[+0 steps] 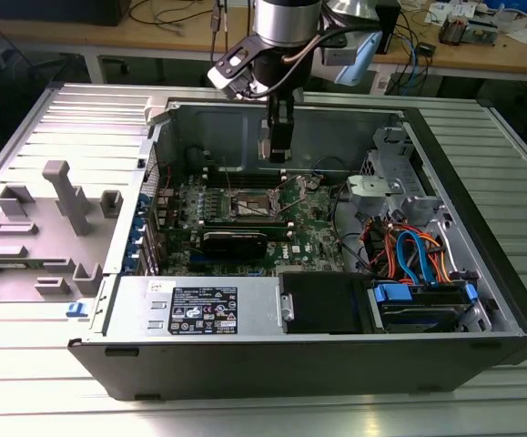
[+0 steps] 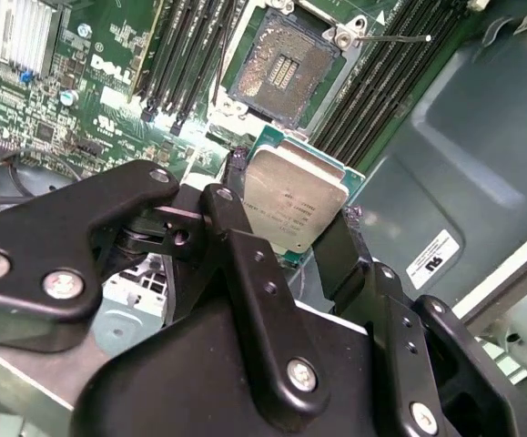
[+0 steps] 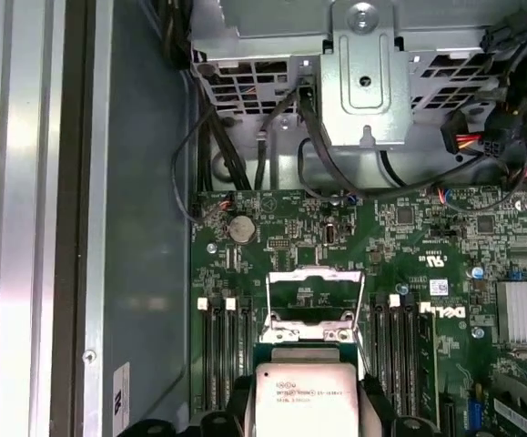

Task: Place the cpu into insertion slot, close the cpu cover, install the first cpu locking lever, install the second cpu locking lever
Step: 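Place the cpu into insertion slot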

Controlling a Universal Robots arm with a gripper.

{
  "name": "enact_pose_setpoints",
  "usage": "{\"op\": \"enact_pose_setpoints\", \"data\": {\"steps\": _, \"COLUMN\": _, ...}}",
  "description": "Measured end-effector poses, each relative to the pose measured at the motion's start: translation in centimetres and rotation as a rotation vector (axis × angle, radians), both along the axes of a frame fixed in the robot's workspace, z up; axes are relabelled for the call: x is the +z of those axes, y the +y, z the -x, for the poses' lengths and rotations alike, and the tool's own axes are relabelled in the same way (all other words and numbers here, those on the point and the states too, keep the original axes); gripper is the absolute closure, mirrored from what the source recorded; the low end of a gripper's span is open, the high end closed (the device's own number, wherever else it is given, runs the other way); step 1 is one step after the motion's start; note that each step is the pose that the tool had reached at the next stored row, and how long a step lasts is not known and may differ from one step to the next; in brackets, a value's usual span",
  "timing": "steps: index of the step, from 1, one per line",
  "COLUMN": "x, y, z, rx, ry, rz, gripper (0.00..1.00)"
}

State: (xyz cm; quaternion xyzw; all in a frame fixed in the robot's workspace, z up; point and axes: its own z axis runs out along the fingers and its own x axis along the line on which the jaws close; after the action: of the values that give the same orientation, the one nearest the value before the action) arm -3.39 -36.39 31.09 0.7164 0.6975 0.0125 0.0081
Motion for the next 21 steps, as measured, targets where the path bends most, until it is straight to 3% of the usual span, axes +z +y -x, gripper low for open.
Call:
{"op": "enact_pose_setpoints", "data": {"steps": 17, "x": -0.02, "y": 0.0, "z": -0.04, "rx": -0.002, "ry": -0.0003, "rz": -0.0003, "gripper": 0.45}}
{"op": "enact_pose_setpoints", "data": {"steps": 21, "x": -0.31, "y": 0.0, "z": 0.11, "rx": 0.002, "ry": -0.0059, "rz": -0.0006, "gripper": 0.45}}
